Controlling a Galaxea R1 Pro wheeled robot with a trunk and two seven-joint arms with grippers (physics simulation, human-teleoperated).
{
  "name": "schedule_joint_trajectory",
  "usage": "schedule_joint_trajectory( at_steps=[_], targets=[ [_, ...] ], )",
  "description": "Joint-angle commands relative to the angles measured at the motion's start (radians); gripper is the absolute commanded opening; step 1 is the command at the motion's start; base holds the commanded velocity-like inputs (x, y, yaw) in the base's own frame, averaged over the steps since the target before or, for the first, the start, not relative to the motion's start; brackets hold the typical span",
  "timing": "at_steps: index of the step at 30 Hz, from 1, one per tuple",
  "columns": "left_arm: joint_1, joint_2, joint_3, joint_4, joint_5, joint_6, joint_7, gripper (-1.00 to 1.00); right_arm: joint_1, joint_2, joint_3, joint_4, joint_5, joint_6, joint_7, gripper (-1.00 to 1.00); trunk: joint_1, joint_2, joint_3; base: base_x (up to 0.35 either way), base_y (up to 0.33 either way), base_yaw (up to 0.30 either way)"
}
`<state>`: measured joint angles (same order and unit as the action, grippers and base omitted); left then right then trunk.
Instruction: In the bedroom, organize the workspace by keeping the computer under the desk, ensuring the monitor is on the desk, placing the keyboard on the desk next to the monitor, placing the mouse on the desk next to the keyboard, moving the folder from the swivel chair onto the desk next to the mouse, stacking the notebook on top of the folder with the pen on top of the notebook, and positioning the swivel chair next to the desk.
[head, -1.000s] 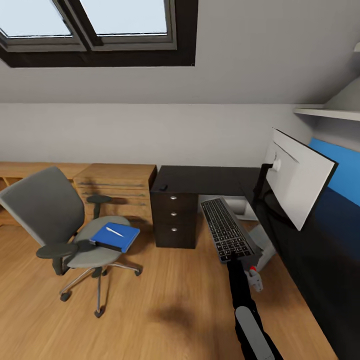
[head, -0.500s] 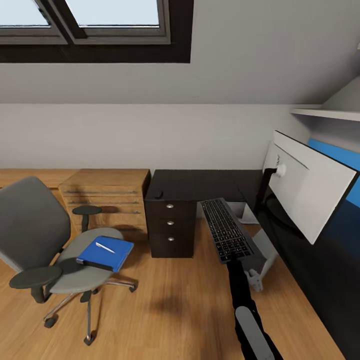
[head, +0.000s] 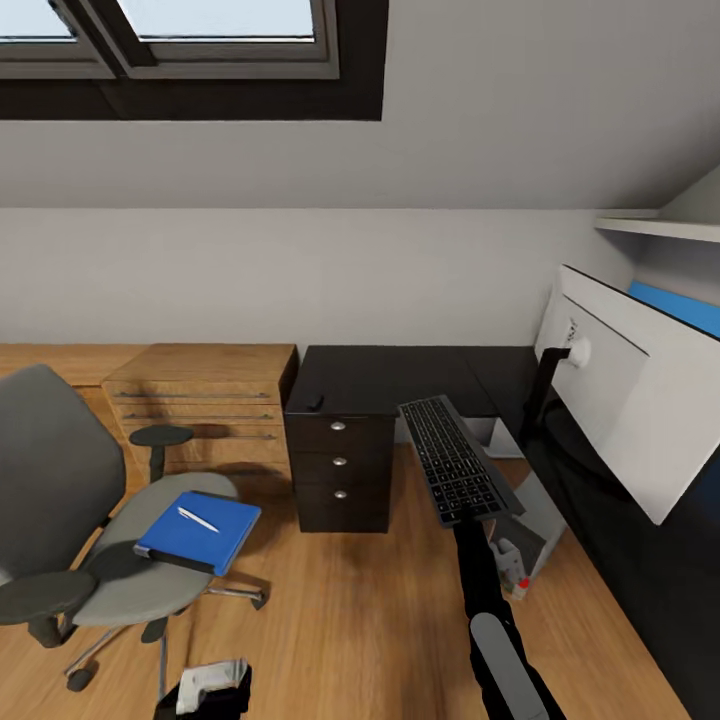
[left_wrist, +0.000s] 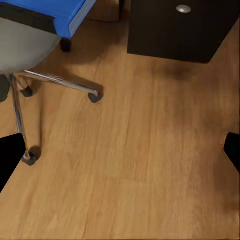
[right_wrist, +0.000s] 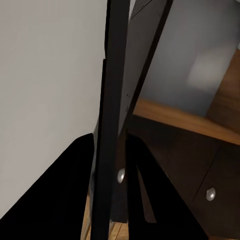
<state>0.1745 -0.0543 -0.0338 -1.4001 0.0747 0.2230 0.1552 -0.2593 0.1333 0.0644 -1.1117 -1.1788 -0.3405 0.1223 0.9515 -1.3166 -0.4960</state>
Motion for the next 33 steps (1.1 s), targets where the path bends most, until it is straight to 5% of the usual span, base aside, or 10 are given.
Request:
schedule_joint_trajectory(
  at_steps=[1, 2, 3, 7, 12, 29, 33],
  targets=[
    [0.000, -0.002, -0.012, -0.085, 0.009, 0.092, 0.007, 1.00, 0.000, -0.001, 0.002, 0.000, -0.010, -0.005, 0.008, -1.00, 0.001, 0.000, -0.001, 0.327, 0.000, 0.000],
    [0.001, -0.009, -0.019, -0.135, 0.010, 0.164, 0.008, 1.00, 0.000, -0.001, 0.002, 0.000, -0.010, -0.005, 0.008, -1.00, 0.001, 0.000, -0.001, 0.327, 0.000, 0.000],
    [-0.003, -0.050, -0.026, -0.192, 0.011, 0.258, 0.009, 1.00, 0.000, -0.001, 0.002, 0.001, -0.010, -0.005, 0.008, -1.00, 0.001, 0.000, -0.001, 0.327, 0.000, 0.000],
    [-0.008, -0.075, -0.028, -0.203, 0.012, 0.293, 0.010, 1.00, 0.000, -0.001, 0.002, 0.001, -0.010, -0.004, 0.008, -1.00, 0.001, 0.000, -0.001, 0.327, 0.000, 0.000],
    [-0.009, -0.076, -0.023, -0.141, 0.012, 0.296, 0.012, 1.00, 0.000, -0.001, 0.004, 0.003, -0.010, -0.003, 0.007, -1.00, 0.001, 0.000, -0.001, 0.327, 0.001, 0.000],
    [-0.009, -0.076, -0.030, -0.142, 0.011, 0.274, 0.011, 1.00, 0.000, 0.005, 0.015, 0.015, -0.011, -0.006, 0.003, -1.00, 0.001, 0.000, -0.001, 0.292, 0.181, 0.000],
    [-0.009, -0.076, -0.028, -0.154, 0.011, 0.275, 0.011, 1.00, 0.000, 0.041, 0.026, 0.023, -0.012, -0.008, -0.007, -1.00, 0.001, 0.000, -0.001, 0.153, 0.094, 0.000]
  ],
)
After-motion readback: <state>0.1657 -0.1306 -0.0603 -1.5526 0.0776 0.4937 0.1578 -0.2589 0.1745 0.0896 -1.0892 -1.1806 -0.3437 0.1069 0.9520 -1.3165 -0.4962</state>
